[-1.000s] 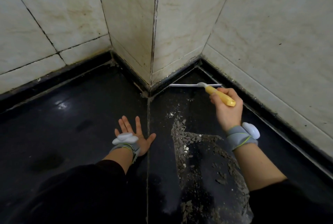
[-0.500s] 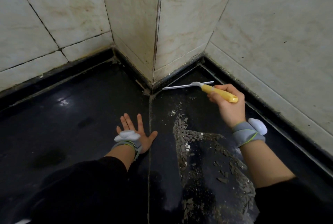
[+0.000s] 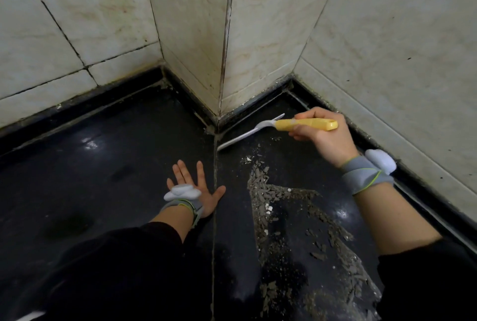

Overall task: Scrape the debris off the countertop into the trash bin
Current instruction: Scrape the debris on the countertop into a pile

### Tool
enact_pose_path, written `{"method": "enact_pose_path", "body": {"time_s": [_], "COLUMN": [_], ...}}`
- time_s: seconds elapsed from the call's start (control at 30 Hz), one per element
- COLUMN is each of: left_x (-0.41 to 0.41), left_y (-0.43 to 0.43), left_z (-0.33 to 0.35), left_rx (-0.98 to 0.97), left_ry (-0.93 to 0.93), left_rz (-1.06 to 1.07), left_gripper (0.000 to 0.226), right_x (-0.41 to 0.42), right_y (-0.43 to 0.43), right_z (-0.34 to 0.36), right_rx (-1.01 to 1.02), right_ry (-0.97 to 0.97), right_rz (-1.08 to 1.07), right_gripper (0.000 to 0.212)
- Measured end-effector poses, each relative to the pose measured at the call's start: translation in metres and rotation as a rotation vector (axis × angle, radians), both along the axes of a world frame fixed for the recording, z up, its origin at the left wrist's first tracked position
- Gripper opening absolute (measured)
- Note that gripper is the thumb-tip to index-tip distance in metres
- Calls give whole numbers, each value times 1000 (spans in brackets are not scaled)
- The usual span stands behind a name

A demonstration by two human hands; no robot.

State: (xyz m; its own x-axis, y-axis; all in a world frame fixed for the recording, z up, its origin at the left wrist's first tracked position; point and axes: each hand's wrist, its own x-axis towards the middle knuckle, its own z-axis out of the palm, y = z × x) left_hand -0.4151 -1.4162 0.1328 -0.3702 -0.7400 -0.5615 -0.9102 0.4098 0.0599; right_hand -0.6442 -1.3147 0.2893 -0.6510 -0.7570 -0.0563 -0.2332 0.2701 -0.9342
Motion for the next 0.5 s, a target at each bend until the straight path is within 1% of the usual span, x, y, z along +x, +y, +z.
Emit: {"method": "enact_pose_path", "body": {"time_s": [0.1, 0.17, 0.27, 0.3, 0.4, 0.5], "left_x": [0, 0, 0, 1, 1, 1], "left_y": [1, 2, 2, 2, 1, 2], "left_z": [2, 2, 1, 1, 1, 2], "left_rx": [0, -6, -13, -14, -18, -19], "left_ry": [4, 7, 3, 0, -3, 4], "left_rz": [-1, -3, -5, -7, -12, -21], "left_gripper": [96, 95, 95, 95, 96, 96], "right_x": [-5, 0, 13, 17, 23, 26], "right_y": [-5, -10, -16, -15, 0, 26], "right_z": [12, 9, -4, -10, -20, -18], "right_rx": [-25, -70, -83, -78, -41, 0], "right_ry": [-57, -87, -131, -124, -14, 30], "right_rz": [-5, -50, -130, -145, -148, -124], "right_gripper": [12, 13, 14, 14, 12, 17]}}
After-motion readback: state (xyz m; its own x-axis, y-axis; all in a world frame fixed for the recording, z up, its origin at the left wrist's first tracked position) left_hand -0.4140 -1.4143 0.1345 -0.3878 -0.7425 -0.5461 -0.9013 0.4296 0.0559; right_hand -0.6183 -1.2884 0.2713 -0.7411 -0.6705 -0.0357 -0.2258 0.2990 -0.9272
